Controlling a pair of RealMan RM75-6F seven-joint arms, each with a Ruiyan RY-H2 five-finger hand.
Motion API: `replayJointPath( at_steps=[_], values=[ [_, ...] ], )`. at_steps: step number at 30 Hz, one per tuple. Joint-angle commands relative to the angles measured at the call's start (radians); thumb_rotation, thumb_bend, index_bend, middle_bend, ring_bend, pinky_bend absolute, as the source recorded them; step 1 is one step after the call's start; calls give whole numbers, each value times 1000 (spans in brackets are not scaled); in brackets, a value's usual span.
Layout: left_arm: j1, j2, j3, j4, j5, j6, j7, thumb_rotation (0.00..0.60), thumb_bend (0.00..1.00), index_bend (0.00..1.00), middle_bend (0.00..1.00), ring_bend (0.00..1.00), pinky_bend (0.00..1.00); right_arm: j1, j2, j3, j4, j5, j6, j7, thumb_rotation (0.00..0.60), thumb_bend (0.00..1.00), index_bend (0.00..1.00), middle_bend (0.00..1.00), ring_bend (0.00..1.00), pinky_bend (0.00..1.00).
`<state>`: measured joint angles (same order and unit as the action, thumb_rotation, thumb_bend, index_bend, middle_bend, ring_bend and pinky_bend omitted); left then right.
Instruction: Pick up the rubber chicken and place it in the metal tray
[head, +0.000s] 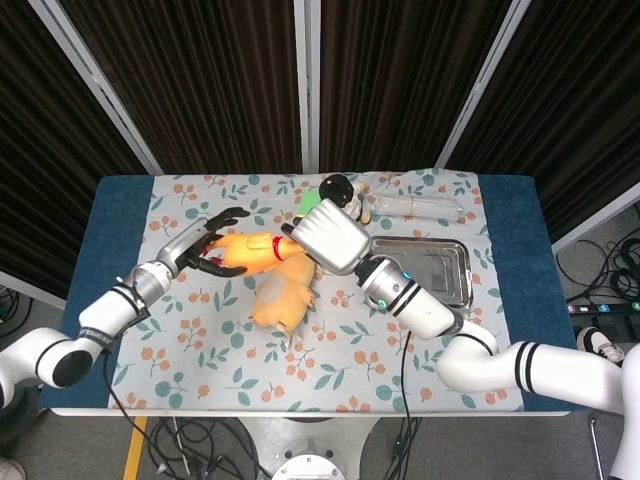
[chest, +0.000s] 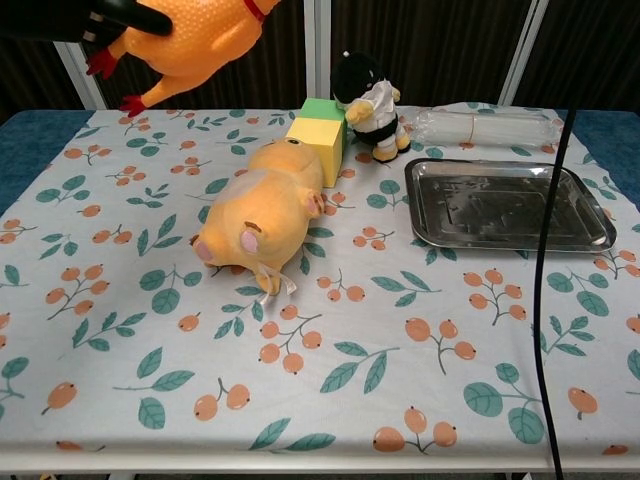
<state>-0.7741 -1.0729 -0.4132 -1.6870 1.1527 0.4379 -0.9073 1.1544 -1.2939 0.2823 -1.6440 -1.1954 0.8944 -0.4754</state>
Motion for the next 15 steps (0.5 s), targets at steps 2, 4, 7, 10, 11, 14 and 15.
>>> replayJointPath(
  at_steps=[2, 4, 7, 10, 11, 14, 15],
  values=[
    [3, -2, -10, 0, 42, -24, -23, 600, 201, 167, 51, 80, 232, 3, -4, 2, 1, 0, -2, 4, 600, 372, 945, 812, 764, 1000],
    [-4, -4, -9, 6, 61, -42, -27, 600, 197, 167, 56, 80, 232, 3, -8, 2, -1, -5, 0, 10, 600, 372, 945, 812, 764, 1000],
    [-17, -4, -11, 17, 72, -79, -44, 600, 193, 190, 126, 82, 232, 1, -8, 1, -5, -14, 1, 15, 600, 373, 945, 812, 764, 1000],
    [-26, -15, -11, 38, 51, -94, -50, 600, 200, 328, 271, 144, 286, -2, -8, -3, -5, -22, 5, 16, 600, 372, 945, 812, 764, 1000],
    [-28, -17, -9, 42, 43, -96, -47, 600, 214, 384, 317, 180, 335, -3, -8, -3, -5, -24, 7, 17, 600, 372, 945, 812, 764, 1000],
    [-38, -23, 3, 54, 24, -99, -18, 600, 281, 514, 447, 306, 492, -8, -10, -2, -11, -33, 15, 28, 600, 373, 945, 812, 764, 1000],
    [-41, -23, 5, 57, 17, -100, -11, 600, 302, 545, 490, 352, 530, -9, -9, -2, -14, -37, 18, 30, 600, 373, 946, 812, 764, 1000]
  ],
)
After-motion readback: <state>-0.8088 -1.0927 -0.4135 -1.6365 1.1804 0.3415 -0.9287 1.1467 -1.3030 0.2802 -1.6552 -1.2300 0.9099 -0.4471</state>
